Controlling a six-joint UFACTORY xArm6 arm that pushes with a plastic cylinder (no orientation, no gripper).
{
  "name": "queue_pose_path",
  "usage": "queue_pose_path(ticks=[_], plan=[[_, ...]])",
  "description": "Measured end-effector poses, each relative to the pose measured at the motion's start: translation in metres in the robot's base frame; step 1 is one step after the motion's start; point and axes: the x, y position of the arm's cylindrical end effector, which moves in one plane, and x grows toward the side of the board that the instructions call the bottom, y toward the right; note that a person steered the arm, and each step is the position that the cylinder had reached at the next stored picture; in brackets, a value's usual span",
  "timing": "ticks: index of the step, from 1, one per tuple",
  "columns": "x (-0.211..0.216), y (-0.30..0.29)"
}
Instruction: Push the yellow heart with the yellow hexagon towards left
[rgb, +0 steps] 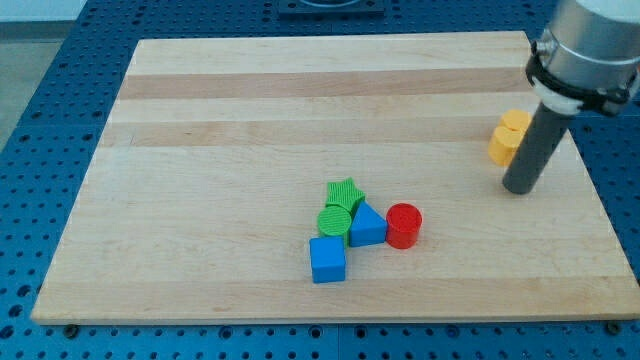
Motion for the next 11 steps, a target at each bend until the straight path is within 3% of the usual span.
queue_pose_path(ticks=[3, 4, 5, 6, 7, 11], plan=[[-0.070, 0.001], [-0.061, 0.009], [-0.052, 0.058], [-0.070, 0.071], [-0.113, 0.071], [-0.114, 0.026]])
